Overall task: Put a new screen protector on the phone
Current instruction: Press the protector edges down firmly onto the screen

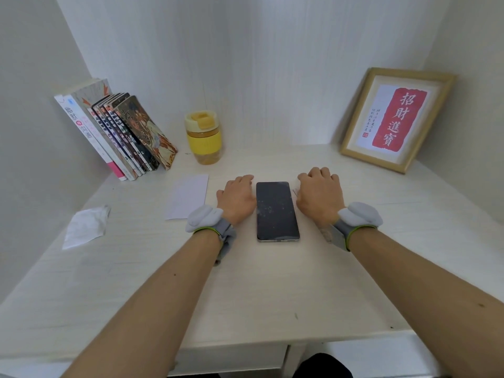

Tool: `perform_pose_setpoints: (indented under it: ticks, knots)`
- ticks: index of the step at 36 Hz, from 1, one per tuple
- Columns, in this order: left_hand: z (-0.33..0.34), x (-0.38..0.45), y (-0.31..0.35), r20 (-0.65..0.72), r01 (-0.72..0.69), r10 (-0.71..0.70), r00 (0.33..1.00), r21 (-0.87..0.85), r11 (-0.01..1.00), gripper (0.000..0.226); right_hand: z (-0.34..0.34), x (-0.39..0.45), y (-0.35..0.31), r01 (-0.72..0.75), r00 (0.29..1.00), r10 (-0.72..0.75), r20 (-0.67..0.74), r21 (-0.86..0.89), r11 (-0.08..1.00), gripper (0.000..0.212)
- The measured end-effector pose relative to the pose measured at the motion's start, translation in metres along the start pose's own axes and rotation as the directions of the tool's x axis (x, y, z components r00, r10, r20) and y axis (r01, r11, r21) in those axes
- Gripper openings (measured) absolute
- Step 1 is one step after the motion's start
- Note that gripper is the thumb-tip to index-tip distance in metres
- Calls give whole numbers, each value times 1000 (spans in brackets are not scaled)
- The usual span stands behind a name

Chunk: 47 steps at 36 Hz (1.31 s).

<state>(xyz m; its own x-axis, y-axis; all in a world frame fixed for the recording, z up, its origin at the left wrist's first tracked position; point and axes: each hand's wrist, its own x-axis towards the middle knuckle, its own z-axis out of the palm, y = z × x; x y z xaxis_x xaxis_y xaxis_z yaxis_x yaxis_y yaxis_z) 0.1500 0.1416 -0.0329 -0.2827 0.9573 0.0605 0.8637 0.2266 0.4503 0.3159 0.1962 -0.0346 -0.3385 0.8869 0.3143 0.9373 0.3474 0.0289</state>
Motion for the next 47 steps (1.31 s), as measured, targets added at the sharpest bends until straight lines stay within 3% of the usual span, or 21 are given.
perform_pose_setpoints:
  ticks: [7,11,15,21,28,33,37,42,47]
  knots:
    - [-4,-9,4,24,14,-14,1000,6,1000,45,-5,-6,3,-4,1000,4,-1,42,999,34]
    - [-2,-16,7,36,11,-15,999,106,994,49,-12,-12,-3,51,999,-51,0,96,994,31]
    - [1,-22,6,28,-11,5,1000,230,973,38,-22,-20,-11,-27,994,-3,112,262,965,26]
    - [-4,-34,5,54,-35,23,998,233,972,38,-38,-29,-17,-80,978,-3,210,386,919,17]
    - [-10,-42,2,44,24,-31,999,148,989,41,-54,-36,-27,-250,912,-16,409,589,769,38]
    - [-14,-39,-2,73,23,-31,997,109,994,45,-58,-37,-32,-323,906,27,423,648,690,33]
    - [-15,-31,-6,100,25,-35,994,94,995,47,-60,-38,-32,-363,904,78,421,657,661,45]
    - [-8,-29,-9,60,11,-17,998,90,996,41,-59,-38,-32,-367,911,116,395,649,666,44]
    - [-16,-33,-5,103,31,-42,994,111,993,39,-61,-36,-33,-365,906,110,409,624,691,42]
